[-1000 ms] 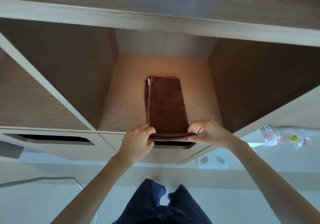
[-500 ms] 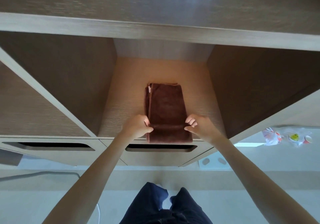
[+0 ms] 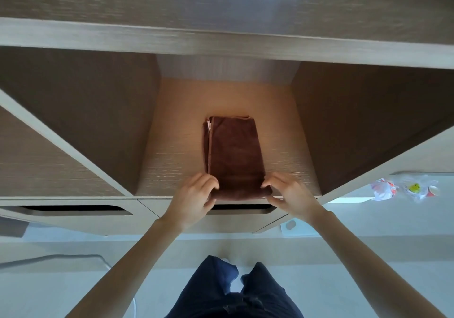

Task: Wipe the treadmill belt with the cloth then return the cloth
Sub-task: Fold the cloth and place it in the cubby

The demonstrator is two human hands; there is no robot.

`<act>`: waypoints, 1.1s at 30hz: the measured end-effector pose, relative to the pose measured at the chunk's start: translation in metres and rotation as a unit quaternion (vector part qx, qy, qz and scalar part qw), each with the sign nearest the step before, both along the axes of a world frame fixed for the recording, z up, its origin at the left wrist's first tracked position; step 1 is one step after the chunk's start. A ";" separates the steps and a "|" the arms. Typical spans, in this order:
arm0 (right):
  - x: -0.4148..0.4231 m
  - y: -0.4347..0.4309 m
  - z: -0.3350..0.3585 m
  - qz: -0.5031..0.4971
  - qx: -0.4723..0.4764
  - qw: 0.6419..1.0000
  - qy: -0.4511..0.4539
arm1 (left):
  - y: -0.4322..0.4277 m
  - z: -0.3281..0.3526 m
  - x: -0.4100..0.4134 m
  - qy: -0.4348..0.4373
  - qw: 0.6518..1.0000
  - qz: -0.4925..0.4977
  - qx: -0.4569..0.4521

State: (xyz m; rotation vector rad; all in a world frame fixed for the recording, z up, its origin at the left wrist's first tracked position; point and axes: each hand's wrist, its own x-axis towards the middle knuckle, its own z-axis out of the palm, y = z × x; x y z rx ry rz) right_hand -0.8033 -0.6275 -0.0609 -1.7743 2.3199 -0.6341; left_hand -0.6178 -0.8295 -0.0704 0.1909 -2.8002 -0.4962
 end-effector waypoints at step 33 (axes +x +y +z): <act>-0.031 -0.031 0.019 -0.028 0.097 0.990 -0.100 | -0.038 -0.014 -0.015 0.003 0.998 -0.044 -0.040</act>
